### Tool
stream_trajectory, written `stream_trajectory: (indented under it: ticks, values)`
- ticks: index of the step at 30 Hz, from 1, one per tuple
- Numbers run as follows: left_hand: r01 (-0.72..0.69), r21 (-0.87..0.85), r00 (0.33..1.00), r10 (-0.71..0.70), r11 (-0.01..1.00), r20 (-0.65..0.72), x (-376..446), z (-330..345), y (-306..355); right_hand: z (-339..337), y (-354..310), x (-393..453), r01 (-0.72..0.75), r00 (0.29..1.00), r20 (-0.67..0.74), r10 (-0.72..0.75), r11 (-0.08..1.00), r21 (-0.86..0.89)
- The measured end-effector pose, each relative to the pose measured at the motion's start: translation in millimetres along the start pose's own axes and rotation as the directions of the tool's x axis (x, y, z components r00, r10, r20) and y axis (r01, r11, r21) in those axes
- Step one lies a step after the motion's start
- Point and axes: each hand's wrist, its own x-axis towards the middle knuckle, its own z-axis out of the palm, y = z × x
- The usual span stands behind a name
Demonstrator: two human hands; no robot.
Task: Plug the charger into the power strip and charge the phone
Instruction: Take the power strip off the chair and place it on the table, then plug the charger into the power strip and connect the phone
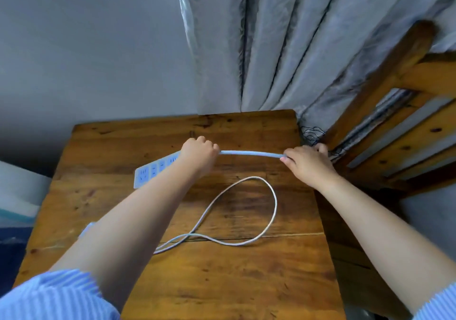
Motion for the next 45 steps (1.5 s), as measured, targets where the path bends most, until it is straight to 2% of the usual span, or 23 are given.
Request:
stream_trajectory:
  ticks: [5,9,12,14,16,18,19,21,23,25,28,30,32,34,36,38,42,45]
  values:
    - [0.006,0.003,1.0,-0.006,1.0,0.002,39,26,4,29,1,20,-0.108,0.992,-0.058,0.108,0.994,-0.001]
    - [0.029,-0.148,1.0,-0.029,0.989,0.002,43,54,17,45,6,28,-0.153,0.987,-0.052,0.152,0.988,-0.015]
    - [0.079,-0.296,0.994,-0.1,0.952,-0.054,41,73,16,51,4,33,-0.163,0.986,-0.031,0.162,0.986,-0.021]
    - [0.052,-0.367,0.99,-0.096,0.929,-0.104,36,78,13,49,0,33,-0.185,0.982,-0.028,0.184,0.982,-0.044]
    - [0.0,-0.443,0.972,-0.104,0.897,-0.21,25,78,10,47,-10,30,-0.179,0.983,-0.048,0.176,0.982,-0.064]
    - [-0.023,-0.525,0.935,-0.167,0.851,-0.312,7,76,6,44,-28,25,-0.092,0.985,-0.146,0.088,0.996,-0.018]
    - [0.002,-0.571,0.922,-0.223,0.821,-0.317,-8,76,2,42,-43,20,-0.021,0.977,-0.211,0.024,1.0,0.018]
    - [0.09,-0.636,0.898,-0.338,0.767,-0.281,-37,82,-6,40,-76,9,0.128,0.946,-0.308,-0.1,0.989,0.071]
    - [0.182,-0.681,0.863,-0.447,0.709,-0.236,-67,96,-15,40,-111,-4,0.253,0.93,-0.303,-0.209,0.961,0.114]
    - [0.294,-0.714,0.812,-0.56,0.635,-0.163,-100,112,-27,45,-146,-17,0.376,0.909,-0.259,-0.326,0.909,0.178]
    - [0.466,-0.711,0.692,-0.718,0.526,-0.077,-145,136,-45,61,-193,-40,0.538,0.843,-0.165,-0.512,0.811,0.23]
    - [0.621,-0.694,0.573,-0.815,0.366,0.083,-169,150,-54,73,-213,-52,0.609,0.79,-0.087,-0.606,0.761,0.224]
    - [0.712,-0.679,0.442,-0.866,0.18,0.234,-185,160,-59,81,-221,-60,0.627,0.773,-0.034,-0.634,0.753,0.198]
    - [0.727,-0.685,0.387,-0.858,0.058,0.338,-197,167,-62,86,-221,-64,0.607,0.791,-0.034,-0.611,0.776,0.17]
    - [0.695,-0.719,0.396,-0.834,-0.002,0.384,-199,169,-64,88,-215,-66,0.585,0.805,-0.013,-0.593,0.791,0.178]
    - [0.661,-0.75,0.452,-0.791,-0.014,0.413,-197,168,-59,88,-201,-67,0.562,0.818,0.016,-0.574,0.806,0.186]
    - [0.576,-0.808,0.671,-0.634,0.12,0.384,-188,159,-36,83,-157,-76,0.421,0.89,0.108,-0.443,0.89,0.175]
    - [0.501,-0.849,0.758,-0.561,0.171,0.334,-177,148,-13,75,-124,-87,0.294,0.939,0.146,-0.311,0.948,0.125]
